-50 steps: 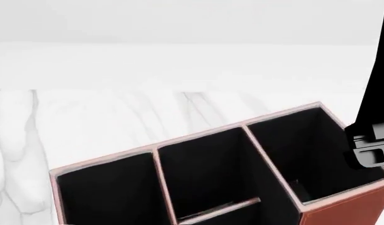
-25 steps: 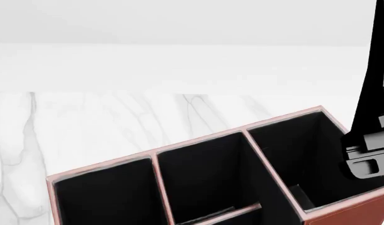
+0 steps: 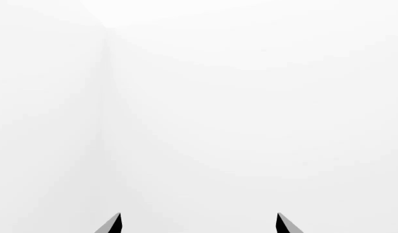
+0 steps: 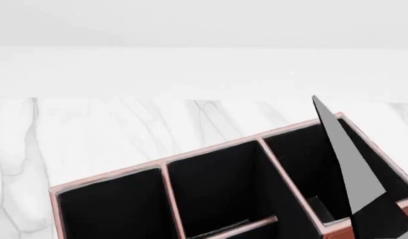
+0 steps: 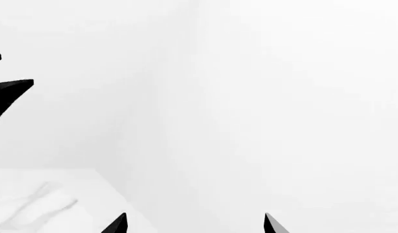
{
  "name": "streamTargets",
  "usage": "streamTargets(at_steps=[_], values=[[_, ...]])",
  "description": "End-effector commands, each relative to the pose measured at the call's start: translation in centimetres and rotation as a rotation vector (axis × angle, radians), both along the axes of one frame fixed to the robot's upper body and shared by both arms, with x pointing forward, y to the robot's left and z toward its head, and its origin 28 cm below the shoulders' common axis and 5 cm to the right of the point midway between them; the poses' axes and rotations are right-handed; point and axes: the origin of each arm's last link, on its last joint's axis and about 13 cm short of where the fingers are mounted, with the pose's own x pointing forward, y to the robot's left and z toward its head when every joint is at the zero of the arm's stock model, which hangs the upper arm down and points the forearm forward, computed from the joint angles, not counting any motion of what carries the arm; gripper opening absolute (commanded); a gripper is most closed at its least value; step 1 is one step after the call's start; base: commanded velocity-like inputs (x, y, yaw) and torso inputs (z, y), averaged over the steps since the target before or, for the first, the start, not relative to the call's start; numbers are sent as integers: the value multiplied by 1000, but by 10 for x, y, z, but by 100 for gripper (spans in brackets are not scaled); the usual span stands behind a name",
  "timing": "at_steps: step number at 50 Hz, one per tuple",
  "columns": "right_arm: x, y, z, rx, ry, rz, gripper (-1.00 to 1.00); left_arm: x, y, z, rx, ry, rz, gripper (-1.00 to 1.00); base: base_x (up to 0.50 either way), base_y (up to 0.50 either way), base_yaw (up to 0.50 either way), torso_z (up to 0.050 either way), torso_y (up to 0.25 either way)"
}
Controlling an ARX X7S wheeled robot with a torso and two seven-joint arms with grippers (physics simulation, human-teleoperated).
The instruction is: Pick up the book and place it in the front compartment of the caddy.
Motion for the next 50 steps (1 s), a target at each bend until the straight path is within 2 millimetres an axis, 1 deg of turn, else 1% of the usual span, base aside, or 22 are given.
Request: streamTargets(at_steps=[1, 4, 13, 14, 15, 19, 24, 50], values=[[-13, -7, 7, -154, 98, 122, 100, 0, 1, 0, -1, 1, 1, 100, 0, 0, 0, 0, 0], [-15, -7, 8, -186, 130, 155, 100, 0, 1, -1, -2, 2, 0, 100, 0, 0, 0, 0, 0], [-11, -9, 11, -264, 216, 180, 100, 0, 0, -1, 2, 2, -4, 100, 0, 0, 0, 0, 0], [-10, -9, 11, -268, 259, 199, 100, 1, 0, -1, 1, 4, -3, 100, 0, 0, 0, 0, 0], [-10, -9, 11, -268, 259, 199, 100, 1, 0, -1, 1, 4, -3, 100, 0, 0, 0, 0, 0], [-10, -7, 9, -324, 347, 246, 100, 1, -1, -1, 5, 4, -6, 100, 0, 0, 0, 0, 0], [-9, -7, 6, -359, 402, 255, 100, 0, -2, -1, 5, 5, -9, 100, 0, 0, 0, 0, 0], [2, 2, -6, -487, 528, 326, 100, 0, 0, 1, 5, 4, -5, 100, 0, 0, 0, 0, 0]])
